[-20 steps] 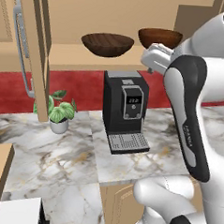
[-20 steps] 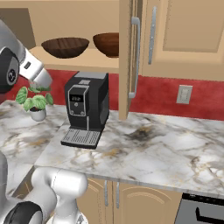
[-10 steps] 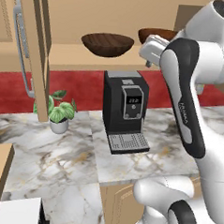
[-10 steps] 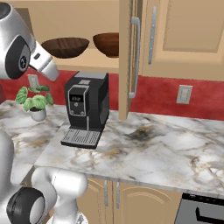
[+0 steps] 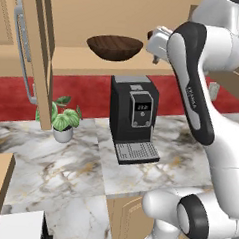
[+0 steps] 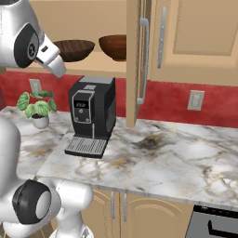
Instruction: Move the bowls from the cabinet to the plates on the dining table.
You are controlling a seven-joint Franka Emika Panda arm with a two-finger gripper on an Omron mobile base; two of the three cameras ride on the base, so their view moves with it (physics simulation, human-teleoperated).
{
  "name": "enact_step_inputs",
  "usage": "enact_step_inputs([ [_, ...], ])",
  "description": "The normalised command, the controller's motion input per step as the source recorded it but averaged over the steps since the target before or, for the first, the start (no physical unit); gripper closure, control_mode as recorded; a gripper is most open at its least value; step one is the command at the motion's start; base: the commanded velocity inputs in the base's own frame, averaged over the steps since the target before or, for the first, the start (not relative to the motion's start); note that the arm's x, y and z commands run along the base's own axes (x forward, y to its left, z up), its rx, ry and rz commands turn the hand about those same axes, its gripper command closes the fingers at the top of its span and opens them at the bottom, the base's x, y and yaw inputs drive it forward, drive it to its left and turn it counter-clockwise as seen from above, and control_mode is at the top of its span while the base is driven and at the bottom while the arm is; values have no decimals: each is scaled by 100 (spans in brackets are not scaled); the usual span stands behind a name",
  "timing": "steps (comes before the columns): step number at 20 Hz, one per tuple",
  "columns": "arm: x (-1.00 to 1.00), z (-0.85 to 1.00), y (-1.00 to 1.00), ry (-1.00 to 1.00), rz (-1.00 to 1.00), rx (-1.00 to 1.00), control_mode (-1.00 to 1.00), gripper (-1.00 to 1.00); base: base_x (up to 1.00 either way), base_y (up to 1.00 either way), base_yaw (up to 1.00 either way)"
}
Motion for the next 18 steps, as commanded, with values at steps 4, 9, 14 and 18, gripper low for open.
enact_step_inputs([
  [4,11,0,0,-7,-2,11,-100,-100,0,0,0],
  [9,21,0,12,-9,-6,11,-100,-100,0,0,0],
  [14,47,0,9,-5,-12,0,-100,-100,0,0,0],
  [18,58,0,9,0,-13,0,-100,-100,0,0,0],
])
